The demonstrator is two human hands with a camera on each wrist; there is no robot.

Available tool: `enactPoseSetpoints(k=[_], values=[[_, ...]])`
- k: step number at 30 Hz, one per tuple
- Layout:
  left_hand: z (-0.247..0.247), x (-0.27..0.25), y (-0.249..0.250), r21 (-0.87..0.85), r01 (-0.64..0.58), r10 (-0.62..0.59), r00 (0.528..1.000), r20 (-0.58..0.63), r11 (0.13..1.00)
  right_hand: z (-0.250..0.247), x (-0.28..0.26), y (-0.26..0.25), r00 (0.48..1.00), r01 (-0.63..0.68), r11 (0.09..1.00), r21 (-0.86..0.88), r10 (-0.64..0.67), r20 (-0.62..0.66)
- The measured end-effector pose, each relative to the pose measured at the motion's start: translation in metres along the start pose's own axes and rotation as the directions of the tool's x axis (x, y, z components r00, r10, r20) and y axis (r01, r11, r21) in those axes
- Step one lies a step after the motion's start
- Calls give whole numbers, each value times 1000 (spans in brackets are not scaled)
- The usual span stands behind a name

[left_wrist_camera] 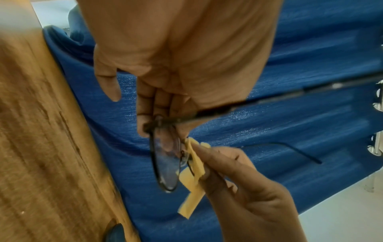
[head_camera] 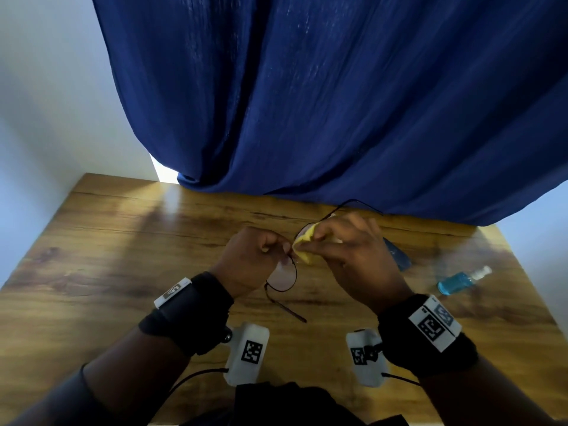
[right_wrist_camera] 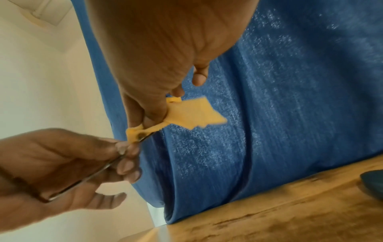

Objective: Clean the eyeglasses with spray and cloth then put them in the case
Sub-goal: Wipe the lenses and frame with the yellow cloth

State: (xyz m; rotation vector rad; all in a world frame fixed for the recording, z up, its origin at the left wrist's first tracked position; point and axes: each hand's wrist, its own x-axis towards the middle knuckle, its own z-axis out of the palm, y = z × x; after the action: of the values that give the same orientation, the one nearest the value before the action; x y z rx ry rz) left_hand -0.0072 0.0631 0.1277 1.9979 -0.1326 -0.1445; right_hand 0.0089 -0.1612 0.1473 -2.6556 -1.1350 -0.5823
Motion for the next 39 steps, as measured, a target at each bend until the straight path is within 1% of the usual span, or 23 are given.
enactPoseSetpoints(k=[4,5,7,8,9,11,12,13,15,16,18,19,22,23,25,26,29,32,33,35,36,37,39], values=[[12,1,6,14,-30,30,999,-29,999,-4,-7,27,991,-127,991,-34,126,-34],[17,1,9,8,-34,34,998,-45,999,-1,-7,24,994,-106,994,-36,105,-26],[28,3,14,-11,-40,39,995,-93,999,1,-12,20,1000,9,1000,-9,-9,22],[34,3,17,-11,-36,34,993,-109,999,-2,-14,25,999,43,999,8,-43,31],[38,2,20,-6,-26,26,993,-114,1000,-4,-15,34,999,25,999,22,-26,21],[47,1,26,20,-14,16,992,-122,1000,-9,-15,53,996,-79,996,43,81,-29],[50,1,28,24,-9,13,991,-134,1000,-9,-16,57,996,-90,995,38,91,-23],[55,1,31,21,-2,5,989,-151,1000,-9,-19,58,999,-48,998,30,48,9],[62,1,38,24,20,-15,982,-186,1000,-9,-23,59,993,84,996,38,-87,77],[66,2,41,29,29,-23,980,-195,999,-11,-25,64,993,80,995,51,-84,78],[75,3,46,38,43,-35,979,-202,998,-13,-27,76,998,-54,996,71,51,44],[78,3,47,36,51,-42,977,-208,998,-13,-27,78,996,-87,993,75,84,42],[84,6,49,3,61,-59,967,-247,998,-8,-35,78,996,30,997,69,-35,84],[85,7,50,-5,60,-59,967,-246,998,-9,-36,81,997,16,996,86,-22,69],[86,9,55,-2,57,-56,970,-236,998,-10,-35,86,997,-81,989,124,81,8],[86,10,57,-1,59,-58,970,-235,998,-10,-36,88,995,-95,986,138,96,-3],[85,10,57,-13,62,-63,968,-243,998,-6,-43,93,1000,-2,990,138,-2,30],[83,8,54,13,55,-50,970,-237,998,-8,-38,96,993,-110,974,199,116,-19],[81,8,53,11,52,-48,971,-233,999,-8,-36,91,994,-100,976,193,107,-26],[77,6,53,-1,55,-54,971,-231,998,-8,-34,80,1000,-12,989,146,9,21],[74,6,52,-6,57,-57,972,-228,998,-8,-32,76,999,3,990,138,-9,37],[71,5,50,-6,53,-53,973,-224,999,-10,-30,76,999,-32,989,143,27,36],[65,5,47,-15,36,-39,975,-221,999,-13,-23,75,989,-149,971,186,150,12]])
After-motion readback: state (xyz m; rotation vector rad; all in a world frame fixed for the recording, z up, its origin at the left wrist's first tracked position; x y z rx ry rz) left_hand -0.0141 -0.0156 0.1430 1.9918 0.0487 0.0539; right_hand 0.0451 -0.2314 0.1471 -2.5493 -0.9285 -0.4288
